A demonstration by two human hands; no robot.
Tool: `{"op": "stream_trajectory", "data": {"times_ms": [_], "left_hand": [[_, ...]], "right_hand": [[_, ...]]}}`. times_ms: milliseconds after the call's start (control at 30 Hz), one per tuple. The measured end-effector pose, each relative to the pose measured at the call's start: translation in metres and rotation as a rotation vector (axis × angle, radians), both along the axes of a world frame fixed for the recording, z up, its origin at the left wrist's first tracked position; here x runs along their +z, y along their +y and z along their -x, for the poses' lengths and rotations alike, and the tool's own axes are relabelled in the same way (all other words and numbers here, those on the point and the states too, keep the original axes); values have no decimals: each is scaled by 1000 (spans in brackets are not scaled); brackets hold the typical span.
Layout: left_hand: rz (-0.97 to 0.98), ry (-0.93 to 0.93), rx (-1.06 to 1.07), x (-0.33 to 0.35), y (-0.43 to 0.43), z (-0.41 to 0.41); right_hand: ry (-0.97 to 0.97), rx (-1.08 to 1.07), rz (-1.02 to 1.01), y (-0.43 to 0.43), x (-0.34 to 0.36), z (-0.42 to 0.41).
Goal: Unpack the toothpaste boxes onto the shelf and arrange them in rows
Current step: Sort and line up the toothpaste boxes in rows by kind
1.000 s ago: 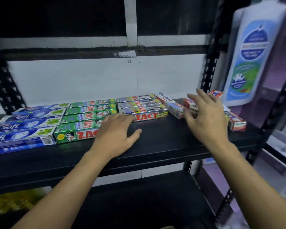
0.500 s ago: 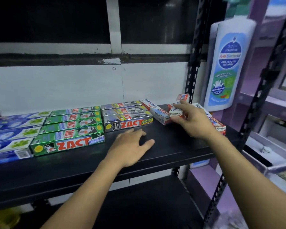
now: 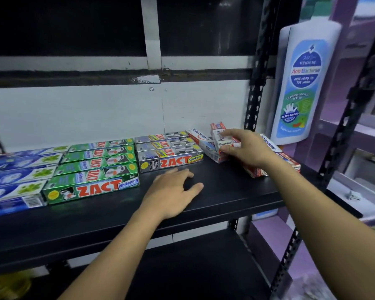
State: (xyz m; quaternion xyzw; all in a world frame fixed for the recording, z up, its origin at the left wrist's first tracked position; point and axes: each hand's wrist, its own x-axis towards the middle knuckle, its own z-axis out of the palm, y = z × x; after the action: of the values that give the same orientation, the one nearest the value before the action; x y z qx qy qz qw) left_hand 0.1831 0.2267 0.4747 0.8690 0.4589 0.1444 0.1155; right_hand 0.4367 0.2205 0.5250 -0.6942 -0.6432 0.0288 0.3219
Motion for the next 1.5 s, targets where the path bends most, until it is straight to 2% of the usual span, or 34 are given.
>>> {"op": "stream_trajectory", "data": {"times_ms": [167, 300, 433, 533, 733, 900, 1100, 1267, 1500], "left_hand": [[25, -13, 9, -2, 1, 1], [32, -10, 14, -3, 5, 1], [46, -5, 13, -3, 6, 1], [50, -7, 17, -3, 5, 2], [10, -13, -12, -2, 2, 0], [5, -20, -22, -1, 2, 0], [11, -30, -19, -2, 1, 2], [14, -28, -21, -3, 1, 3], [11, -50, 13, -1, -3, 6]], "right_hand": [[24, -84, -29, -39, -4, -18], [-73, -247, -61, -71, -27, -41], [-157, -217, -29, -93, -55, -49], [-178, -230, -91, -104, -62, -46], [-33, -274, -358, -144, -73, -30], [105, -303, -399, -163, -79, -17], [246, -328, -599, -168, -92, -1], [266, -309, -739, -181, -89, 17], [131, -220, -778, -185, -78, 45]]}}
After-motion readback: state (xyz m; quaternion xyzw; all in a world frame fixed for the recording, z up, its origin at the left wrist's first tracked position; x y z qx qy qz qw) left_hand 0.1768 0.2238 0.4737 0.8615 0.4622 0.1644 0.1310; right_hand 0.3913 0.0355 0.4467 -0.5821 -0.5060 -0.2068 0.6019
